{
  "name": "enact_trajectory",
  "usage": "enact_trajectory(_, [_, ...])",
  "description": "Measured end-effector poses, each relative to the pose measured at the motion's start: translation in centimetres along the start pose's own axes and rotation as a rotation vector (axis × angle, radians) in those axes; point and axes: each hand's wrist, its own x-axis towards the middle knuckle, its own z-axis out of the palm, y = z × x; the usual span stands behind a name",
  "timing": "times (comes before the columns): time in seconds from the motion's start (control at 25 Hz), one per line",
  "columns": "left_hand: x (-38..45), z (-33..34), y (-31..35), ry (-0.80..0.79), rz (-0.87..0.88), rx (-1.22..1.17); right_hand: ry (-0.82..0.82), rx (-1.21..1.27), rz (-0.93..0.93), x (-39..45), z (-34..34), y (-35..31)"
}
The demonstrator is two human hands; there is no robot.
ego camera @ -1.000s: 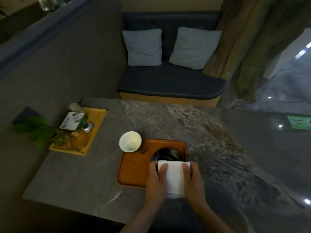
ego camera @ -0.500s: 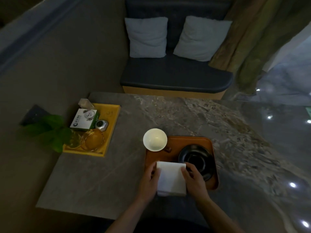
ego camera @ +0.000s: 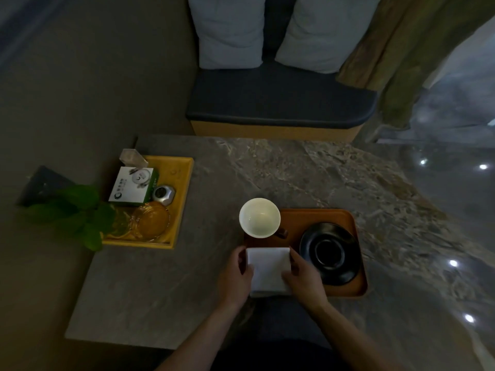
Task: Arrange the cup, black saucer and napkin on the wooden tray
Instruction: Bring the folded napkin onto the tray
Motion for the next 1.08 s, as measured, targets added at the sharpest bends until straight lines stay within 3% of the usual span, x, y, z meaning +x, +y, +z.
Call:
enact_trajectory(0.2, [0.8, 0.3, -0.6, 0.005, 0.065, 0.135, 0.093, -0.228, -0.036, 0.5, 0.6, 0.0])
enact_trajectory(0.56, [1.4, 0.6, -1.9, 0.047, 0.255, 0.396, 0.086, -0.465, 0.0, 0.4, 1.4, -1.1])
enact_trajectory(0.8, [1.3, 0.0, -2.7, 0.038, 0.398, 0.572, 0.041, -0.535, -0.086, -0.1, 1.1, -1.3])
enact_trajectory(1.08, [1.4, -2.4, -4.2, -0.076, 0.702, 0.732, -0.02, -0.789, -0.341, -1.9, -0.5, 1.0])
